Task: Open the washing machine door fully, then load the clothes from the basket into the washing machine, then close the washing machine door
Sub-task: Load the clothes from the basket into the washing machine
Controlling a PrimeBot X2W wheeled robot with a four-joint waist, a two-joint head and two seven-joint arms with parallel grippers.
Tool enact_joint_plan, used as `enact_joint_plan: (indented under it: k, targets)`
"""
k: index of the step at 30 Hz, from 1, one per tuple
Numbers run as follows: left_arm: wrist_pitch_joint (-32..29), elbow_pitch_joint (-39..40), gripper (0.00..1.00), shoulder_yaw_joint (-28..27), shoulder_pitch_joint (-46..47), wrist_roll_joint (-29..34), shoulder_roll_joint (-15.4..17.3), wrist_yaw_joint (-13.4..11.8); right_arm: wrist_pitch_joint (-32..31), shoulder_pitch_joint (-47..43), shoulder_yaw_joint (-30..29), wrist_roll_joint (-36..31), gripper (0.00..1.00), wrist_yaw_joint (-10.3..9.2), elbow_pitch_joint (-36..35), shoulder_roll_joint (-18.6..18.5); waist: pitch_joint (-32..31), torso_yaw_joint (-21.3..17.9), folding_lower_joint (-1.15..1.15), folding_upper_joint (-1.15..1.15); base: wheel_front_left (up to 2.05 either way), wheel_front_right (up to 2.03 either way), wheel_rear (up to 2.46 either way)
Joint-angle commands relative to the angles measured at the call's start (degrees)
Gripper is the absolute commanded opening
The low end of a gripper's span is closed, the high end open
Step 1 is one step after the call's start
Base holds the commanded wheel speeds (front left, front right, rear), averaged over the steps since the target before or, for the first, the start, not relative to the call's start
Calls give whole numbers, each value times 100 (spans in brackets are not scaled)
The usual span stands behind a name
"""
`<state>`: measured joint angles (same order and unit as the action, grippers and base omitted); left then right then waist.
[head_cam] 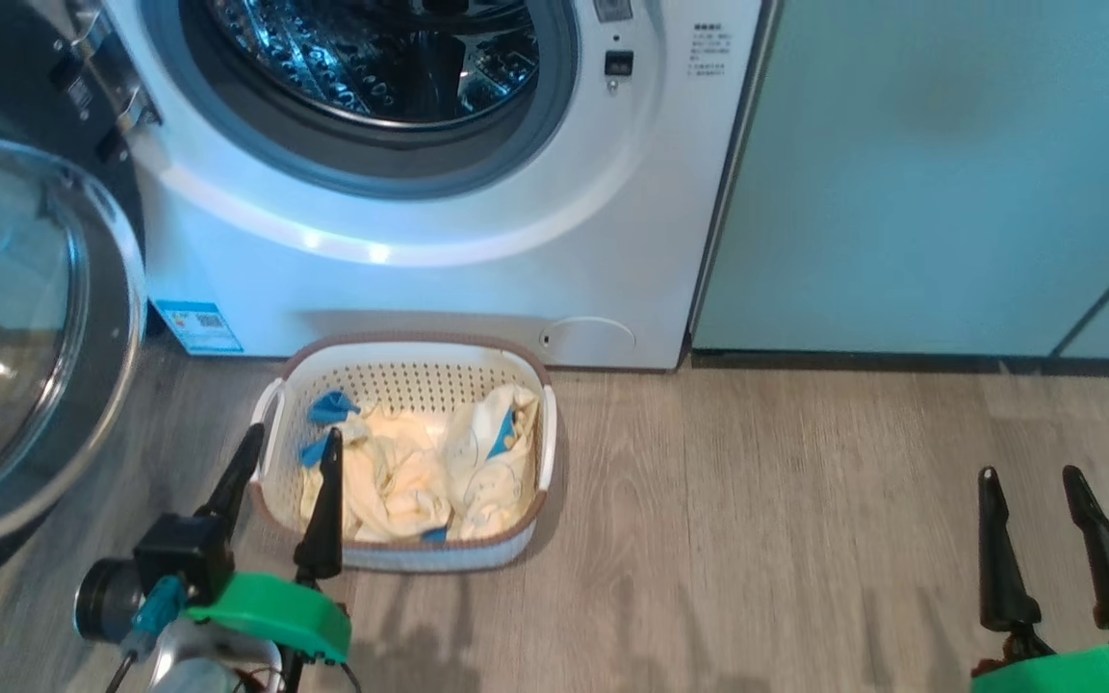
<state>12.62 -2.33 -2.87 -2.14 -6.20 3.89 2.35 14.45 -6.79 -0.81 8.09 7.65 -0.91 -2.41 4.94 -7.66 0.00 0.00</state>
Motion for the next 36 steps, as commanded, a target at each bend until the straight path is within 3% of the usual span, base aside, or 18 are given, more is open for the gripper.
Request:
enact_joint_plan:
  k: [1,13,30,36]
  targets:
    - [48,211,100,-138,221,-23,120,-20,54,197,100,44,100,-16,-214,-47,12,6,0,0,213,-213,0]
    - [103,232,100,-75,304,-48,186,-27,54,277,132,58,100,-16,-199,-47,116,24,0,0,137,-137,0]
    - [155,168,100,22,319,-62,230,-83,55,295,115,41,100,-16,-192,-47,155,51,0,0,7,-7,0]
    - [129,101,100,126,363,-134,247,24,55,287,127,43,100,-16,-214,-47,188,58,0,0,0,0,0]
